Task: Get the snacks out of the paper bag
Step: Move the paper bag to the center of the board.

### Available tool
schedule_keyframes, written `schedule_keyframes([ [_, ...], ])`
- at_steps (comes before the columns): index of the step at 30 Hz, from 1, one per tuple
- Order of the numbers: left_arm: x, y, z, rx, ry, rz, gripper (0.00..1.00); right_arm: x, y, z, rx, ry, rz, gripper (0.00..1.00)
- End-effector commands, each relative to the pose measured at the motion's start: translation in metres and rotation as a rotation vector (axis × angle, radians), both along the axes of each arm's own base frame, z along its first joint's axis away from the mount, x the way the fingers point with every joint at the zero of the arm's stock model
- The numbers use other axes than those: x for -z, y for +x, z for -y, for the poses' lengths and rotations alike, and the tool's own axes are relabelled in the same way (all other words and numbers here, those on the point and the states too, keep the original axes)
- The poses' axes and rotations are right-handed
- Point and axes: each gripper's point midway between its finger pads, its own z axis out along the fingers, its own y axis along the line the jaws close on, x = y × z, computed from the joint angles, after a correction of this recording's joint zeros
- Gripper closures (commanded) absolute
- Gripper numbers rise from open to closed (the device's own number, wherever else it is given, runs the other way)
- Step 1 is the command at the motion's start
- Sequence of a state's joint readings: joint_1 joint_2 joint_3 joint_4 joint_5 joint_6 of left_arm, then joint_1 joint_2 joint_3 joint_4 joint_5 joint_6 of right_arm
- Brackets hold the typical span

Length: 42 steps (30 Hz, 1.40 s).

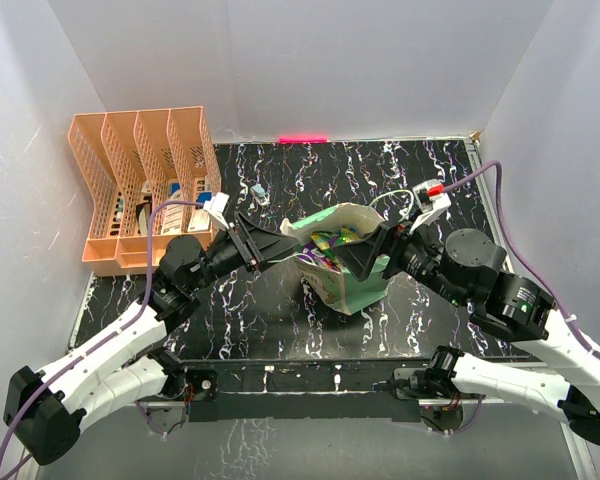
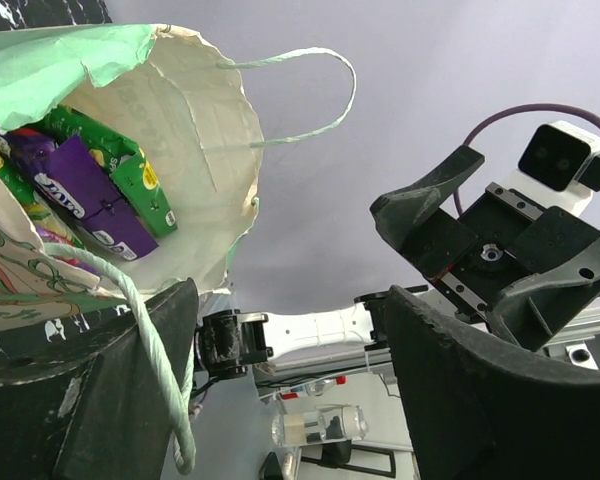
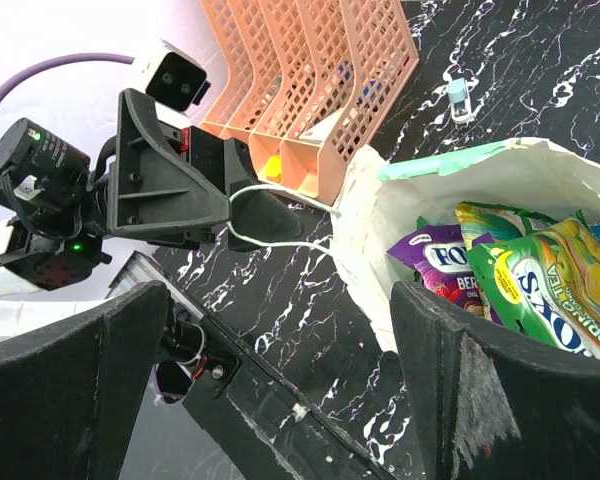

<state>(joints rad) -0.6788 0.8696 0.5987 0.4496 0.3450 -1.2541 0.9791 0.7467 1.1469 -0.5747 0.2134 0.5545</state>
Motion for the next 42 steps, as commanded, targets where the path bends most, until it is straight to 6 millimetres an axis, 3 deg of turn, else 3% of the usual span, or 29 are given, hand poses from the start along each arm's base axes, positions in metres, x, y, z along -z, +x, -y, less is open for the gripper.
schedule_keyframes([
  [1,-0.034,0.000,0.004,0.005,-0.064,0.084,0.30,-0.012,0.003,0.002,0.022,0.043,0.029,0.02],
  [4,-0.034,0.000,0.005,0.002,-0.060,0.080,0.38,-0.010,0.003,0.003,0.022,0.037,0.023,0.02],
  [8,-0.030,0.002,0.000,-0.028,-0.015,0.062,0.62,-0.010,0.002,0.008,0.036,0.032,0.021,0.02],
  [11,-0.027,0.005,-0.004,-0.054,0.071,0.041,0.70,-0.010,0.003,0.016,0.057,-0.007,0.024,0.02],
  [14,-0.028,0.007,-0.012,-0.094,0.136,0.022,0.84,-0.005,0.008,0.037,0.140,-0.094,0.003,0.02],
  [17,-0.029,0.006,-0.018,-0.113,0.174,0.023,0.91,-0.012,0.012,0.060,0.230,-0.139,0.010,0.02],
  [20,-0.027,0.006,-0.024,-0.133,0.244,0.004,1.00,-0.030,0.009,0.078,0.272,-0.122,0.041,0.02],
  [26,-0.025,0.002,-0.047,-0.192,0.375,-0.027,1.00,-0.041,0.007,0.088,0.290,-0.111,0.082,0.02],
  [30,-0.024,-0.002,-0.081,-0.304,0.487,-0.056,1.00,-0.039,0.011,0.083,0.283,-0.144,0.087,0.02],
  [35,-0.036,-0.008,-0.134,-0.464,0.655,-0.045,1.00,-0.036,0.018,0.068,0.257,-0.189,0.090,0.02],
  [42,-0.063,-0.020,-0.182,-0.577,0.781,0.035,1.00,-0.033,0.024,0.028,0.145,-0.179,0.097,0.02],
])
